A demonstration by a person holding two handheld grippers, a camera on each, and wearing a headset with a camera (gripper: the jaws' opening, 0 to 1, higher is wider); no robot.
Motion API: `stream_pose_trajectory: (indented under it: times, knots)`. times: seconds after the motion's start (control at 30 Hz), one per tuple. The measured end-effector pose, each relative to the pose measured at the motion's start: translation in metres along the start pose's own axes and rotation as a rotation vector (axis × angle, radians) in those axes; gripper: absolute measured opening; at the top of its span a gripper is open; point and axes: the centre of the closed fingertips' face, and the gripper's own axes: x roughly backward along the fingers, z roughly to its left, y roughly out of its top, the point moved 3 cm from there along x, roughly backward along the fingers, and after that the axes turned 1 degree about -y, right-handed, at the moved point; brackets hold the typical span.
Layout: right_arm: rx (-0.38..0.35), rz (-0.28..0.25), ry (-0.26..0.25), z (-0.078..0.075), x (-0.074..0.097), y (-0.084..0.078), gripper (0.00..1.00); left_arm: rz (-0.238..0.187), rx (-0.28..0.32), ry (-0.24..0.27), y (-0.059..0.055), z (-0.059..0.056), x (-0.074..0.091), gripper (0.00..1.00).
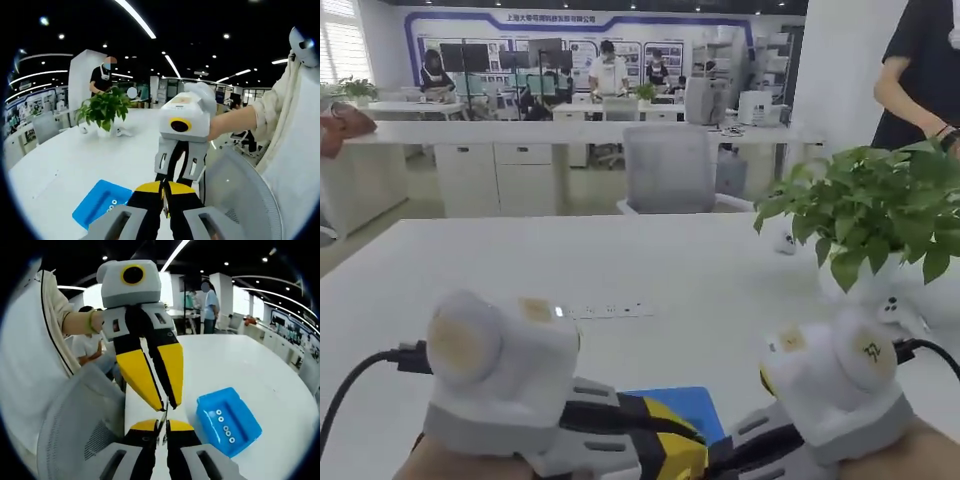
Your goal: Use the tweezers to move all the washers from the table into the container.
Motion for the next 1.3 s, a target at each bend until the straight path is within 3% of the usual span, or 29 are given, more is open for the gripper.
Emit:
stream_pose_trajectory:
  times: [0.07, 0.17, 0.27, 0.4, 0.6, 0.67, 0.73, 1.03, 1.2, 1.3]
  knots:
    - [0.004, 0.015, -0.01, -0.001, 0.002, -0.004, 0.03, 0.011, -0.015, -0.024, -0.001, -0.003, -0.003, 0.0]
    - [-0.004, 0.03, -0.009, 0.0, 0.003, -0.012, 0.03, 0.062, -0.051, -0.056, -0.007, -0.005, -0.005, 0.0]
    - [-0.004, 0.06, -0.034, -0.004, 0.001, -0.025, 0.05, 0.146, -0.085, -0.074, -0.021, -0.005, -0.007, 0.0]
    - [-0.015, 0.087, -0.038, -0.006, -0.007, -0.037, 0.05, 0.212, -0.09, -0.08, -0.036, -0.004, -0.011, 0.0]
    - [-0.035, 0.121, -0.074, -0.009, -0.028, -0.061, 0.07, 0.307, -0.109, -0.07, -0.068, -0.001, -0.018, 0.0]
    - [-0.035, 0.13, -0.083, -0.01, -0.033, -0.066, 0.07, 0.316, -0.118, -0.069, -0.077, -0.001, -0.019, 0.0]
    - [-0.035, 0.141, -0.088, -0.008, -0.038, -0.07, 0.07, 0.315, -0.085, -0.073, -0.083, -0.001, -0.019, 0.0]
    - [-0.033, 0.159, -0.088, -0.003, -0.057, -0.084, 0.09, 0.402, -0.067, -0.073, -0.119, 0.002, -0.012, 0.0]
    - [-0.084, 0.127, -0.095, 0.001, -0.05, -0.088, 0.15, 0.473, -0.088, -0.075, -0.134, 0.001, -0.009, 0.0]
    - [-0.101, 0.099, -0.125, 0.004, -0.034, -0.091, 0.2, 0.513, -0.087, -0.072, -0.143, 0.003, -0.009, 0.0]
